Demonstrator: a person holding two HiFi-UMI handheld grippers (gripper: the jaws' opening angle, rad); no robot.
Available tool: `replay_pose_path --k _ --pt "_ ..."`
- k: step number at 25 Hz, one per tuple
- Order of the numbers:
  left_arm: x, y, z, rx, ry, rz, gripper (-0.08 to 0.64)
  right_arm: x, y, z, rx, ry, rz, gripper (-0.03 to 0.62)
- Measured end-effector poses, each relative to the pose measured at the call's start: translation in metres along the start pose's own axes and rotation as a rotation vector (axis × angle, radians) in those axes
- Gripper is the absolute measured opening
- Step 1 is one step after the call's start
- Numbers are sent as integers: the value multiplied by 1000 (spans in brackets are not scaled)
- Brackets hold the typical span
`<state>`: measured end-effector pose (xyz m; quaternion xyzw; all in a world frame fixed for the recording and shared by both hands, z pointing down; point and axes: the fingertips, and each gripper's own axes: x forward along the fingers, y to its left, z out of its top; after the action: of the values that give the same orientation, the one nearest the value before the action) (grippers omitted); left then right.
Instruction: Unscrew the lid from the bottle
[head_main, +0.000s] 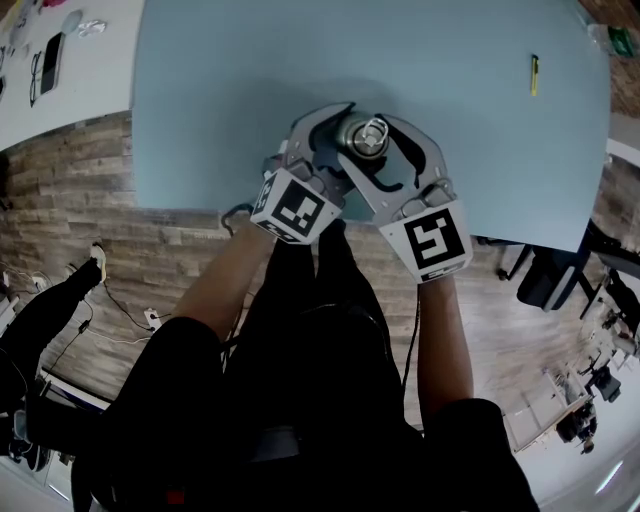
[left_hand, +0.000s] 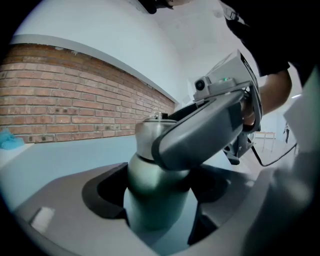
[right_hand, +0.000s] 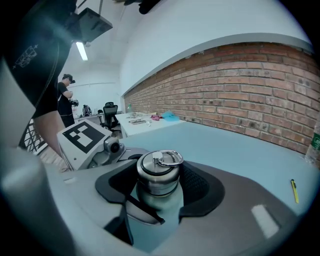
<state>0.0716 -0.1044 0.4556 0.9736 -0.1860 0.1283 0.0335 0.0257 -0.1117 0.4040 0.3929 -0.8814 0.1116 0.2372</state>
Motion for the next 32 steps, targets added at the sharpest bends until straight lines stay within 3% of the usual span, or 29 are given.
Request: replay_pose_path --k 15,32 --pt "-1 -3 1 28 -1 -86 370 -4 9 -2 -186 4 292 264" --pt "-1 -4 -1 66 11 -212 370 -3 8 -2 -176 -39 316 265"
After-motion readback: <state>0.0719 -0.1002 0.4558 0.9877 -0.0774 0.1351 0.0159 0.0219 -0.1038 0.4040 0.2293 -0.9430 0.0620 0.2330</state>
